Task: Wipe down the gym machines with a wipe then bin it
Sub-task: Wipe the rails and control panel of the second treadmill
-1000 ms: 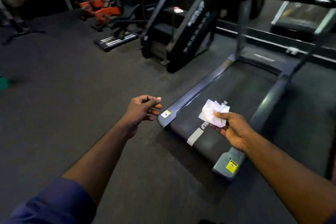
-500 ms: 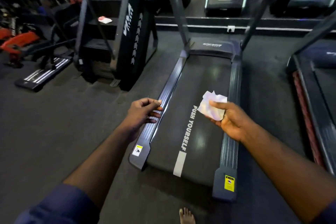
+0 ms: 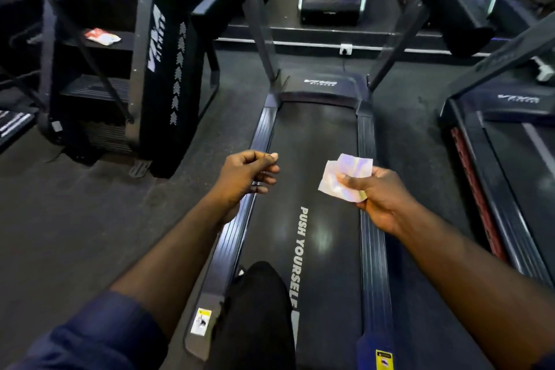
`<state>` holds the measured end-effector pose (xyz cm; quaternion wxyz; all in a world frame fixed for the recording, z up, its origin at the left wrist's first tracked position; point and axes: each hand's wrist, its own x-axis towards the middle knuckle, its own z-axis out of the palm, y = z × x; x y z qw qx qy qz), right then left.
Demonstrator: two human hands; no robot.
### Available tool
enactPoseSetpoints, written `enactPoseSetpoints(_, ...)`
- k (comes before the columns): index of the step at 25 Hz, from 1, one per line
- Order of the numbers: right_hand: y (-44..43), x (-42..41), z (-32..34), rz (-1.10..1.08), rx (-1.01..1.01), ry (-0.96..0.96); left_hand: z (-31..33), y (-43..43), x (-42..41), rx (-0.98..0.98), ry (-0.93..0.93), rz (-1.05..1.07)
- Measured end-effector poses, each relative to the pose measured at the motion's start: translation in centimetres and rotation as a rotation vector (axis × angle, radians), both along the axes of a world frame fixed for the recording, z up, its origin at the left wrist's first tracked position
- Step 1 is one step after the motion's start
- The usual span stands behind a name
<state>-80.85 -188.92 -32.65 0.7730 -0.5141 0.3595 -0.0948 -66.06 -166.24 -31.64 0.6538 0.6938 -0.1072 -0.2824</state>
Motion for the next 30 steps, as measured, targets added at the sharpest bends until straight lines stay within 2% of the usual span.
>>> enactPoseSetpoints(2,-1.1,3.9,0.9,-0.078,0.041,0.017,0.1,-2.2,5.0,-0.001,0.045,-0.034)
enactPoseSetpoints(4,-2.3,8.3,3.8,-0.166,0.106,0.019,2.8,-4.5,10.8,0.015,0.081,-0.088)
enactPoseSetpoints(9,-5.8,17.0,16.1,-0.219,0.169,-0.039,15.8,-11.1,21.6,-0.025,0.087,-0.179)
enactPoseSetpoints(15,-13.3,23.4,25.9,-0.291,0.183,-0.163,27.2,-19.8,28.8,-0.062,0.006,-0.332)
enactPoseSetpoints(21,-23.7,30.2,28.0,-0.414,0.079,-0.159,29.8,-31.3,37.1,-0.094,-0.075,-0.428)
enactPoseSetpoints(30,-42.7,42.8,33.3,-0.391,0.051,-0.258,34.4,-50.5,48.4,-0.15,-0.174,-0.459)
